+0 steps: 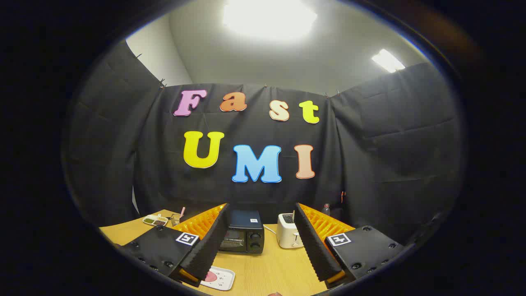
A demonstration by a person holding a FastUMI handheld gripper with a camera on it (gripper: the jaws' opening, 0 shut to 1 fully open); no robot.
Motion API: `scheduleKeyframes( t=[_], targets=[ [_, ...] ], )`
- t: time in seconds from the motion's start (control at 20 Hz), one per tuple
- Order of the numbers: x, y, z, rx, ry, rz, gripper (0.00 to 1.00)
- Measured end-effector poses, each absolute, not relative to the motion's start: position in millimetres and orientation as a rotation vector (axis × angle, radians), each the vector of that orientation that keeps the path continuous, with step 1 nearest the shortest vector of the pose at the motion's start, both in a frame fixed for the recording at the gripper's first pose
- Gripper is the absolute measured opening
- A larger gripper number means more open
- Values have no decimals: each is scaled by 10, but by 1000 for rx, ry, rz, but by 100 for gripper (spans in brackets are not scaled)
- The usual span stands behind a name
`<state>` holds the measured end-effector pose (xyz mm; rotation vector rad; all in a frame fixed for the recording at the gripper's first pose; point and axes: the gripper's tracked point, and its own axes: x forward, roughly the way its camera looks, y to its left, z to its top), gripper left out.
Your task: Open the toaster oven, put the food inside, and close the toaster oven door.
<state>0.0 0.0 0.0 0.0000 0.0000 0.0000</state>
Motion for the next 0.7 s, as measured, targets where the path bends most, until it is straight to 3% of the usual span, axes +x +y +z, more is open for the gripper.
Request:
scheduleKeyframes(
  t=[0.7],
  targets=[
    [-2, 192, -187, 71, 70, 90, 98]
  ],
)
